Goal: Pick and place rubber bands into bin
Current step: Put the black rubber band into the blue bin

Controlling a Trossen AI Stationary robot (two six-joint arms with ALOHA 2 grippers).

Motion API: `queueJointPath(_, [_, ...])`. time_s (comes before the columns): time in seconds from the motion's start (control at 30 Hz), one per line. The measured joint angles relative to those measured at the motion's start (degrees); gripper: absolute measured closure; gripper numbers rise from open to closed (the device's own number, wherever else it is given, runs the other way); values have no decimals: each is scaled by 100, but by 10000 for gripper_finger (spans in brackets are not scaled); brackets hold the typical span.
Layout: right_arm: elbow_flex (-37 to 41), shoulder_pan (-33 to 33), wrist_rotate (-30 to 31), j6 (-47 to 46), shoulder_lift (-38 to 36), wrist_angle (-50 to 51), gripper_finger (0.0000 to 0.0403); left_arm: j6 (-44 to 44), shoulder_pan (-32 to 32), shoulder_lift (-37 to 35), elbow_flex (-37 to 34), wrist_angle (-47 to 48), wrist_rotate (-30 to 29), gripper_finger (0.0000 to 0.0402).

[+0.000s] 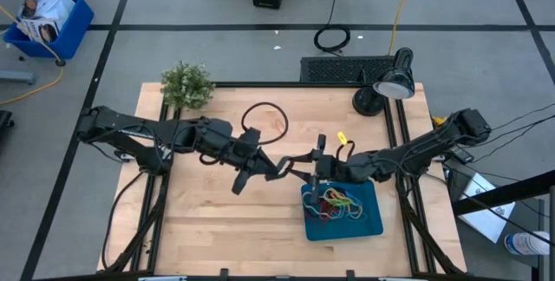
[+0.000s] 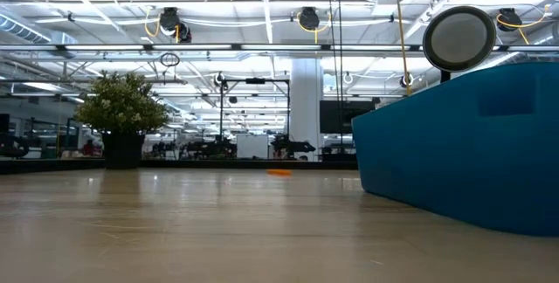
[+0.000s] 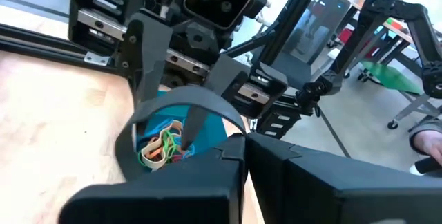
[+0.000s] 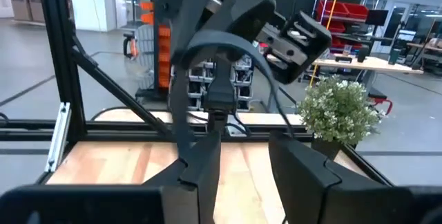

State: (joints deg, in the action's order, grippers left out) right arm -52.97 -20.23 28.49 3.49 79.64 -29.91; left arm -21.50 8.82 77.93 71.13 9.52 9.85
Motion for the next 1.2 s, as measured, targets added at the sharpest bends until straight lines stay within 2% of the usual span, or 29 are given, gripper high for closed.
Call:
queueJointPath(0.17, [0,0,26,11,-1,-72,270,19,0,0,0,11,46,395])
queueJointPath(0.37, [0,0,20,66,-1,-168,245,22,33,0,0,11,53,379])
queueJointPath(0.53, [0,0,20,66,-1,-162,218,63,71,0,0,15,66,395])
queueJointPath(0.67, [0,2,4,66,-1,-164,205,38,119,0,0,15,66,384])
queueJointPath(0.77, [0,2,2,-5,-1,-238,202,37,179,0,0,20,67,378])
queueJointPath(0.97, [2,74,-11,-269,1,-287,210,33,223,0,0,13,85,395])
queueJointPath(1.07, [2,75,-26,-255,-1,-291,214,31,219,0,0,11,81,383])
queueJointPath(1.2, [4,74,-464,-252,1,-289,214,31,221,0,0,4,83,374])
